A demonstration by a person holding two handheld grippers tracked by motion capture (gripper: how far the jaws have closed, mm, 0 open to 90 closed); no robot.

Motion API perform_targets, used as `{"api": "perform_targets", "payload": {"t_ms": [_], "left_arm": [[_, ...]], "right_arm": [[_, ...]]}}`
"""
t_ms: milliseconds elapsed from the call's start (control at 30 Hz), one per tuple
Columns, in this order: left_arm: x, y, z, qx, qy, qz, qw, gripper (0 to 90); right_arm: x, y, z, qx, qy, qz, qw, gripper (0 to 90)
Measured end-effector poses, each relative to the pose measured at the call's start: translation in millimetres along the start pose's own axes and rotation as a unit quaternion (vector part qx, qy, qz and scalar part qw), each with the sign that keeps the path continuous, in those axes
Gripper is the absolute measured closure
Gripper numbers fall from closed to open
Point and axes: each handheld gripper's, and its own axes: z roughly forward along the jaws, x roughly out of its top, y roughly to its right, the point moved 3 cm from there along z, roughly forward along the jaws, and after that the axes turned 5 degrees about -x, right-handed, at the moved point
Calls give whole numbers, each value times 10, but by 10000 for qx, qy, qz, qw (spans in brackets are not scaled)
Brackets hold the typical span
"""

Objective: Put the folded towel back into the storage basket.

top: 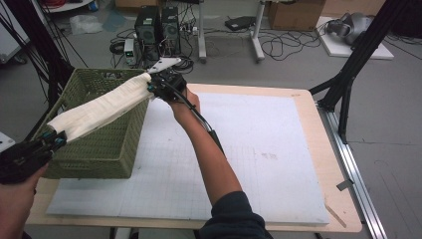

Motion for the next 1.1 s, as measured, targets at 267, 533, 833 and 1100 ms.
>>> {"api": "perform_targets", "payload": {"t_ms": [267,533,833,1100], "left_arm": [[-27,-176,-99,257,-34,-97,9996,812],[-125,-347,-123,461,-181,-211,9985,812],[-157,-511,-103,555,-317,-344,9974,810],[-210,-529,-63,506,-379,-348,9974,802]], "right_arm": [[230,-132,273,44,-26,-121,9999,832],[339,-284,590,107,-140,-229,9996,832],[344,-387,863,87,-264,-185,9994,832],[362,-435,1010,24,-380,-219,9990,831]]}}
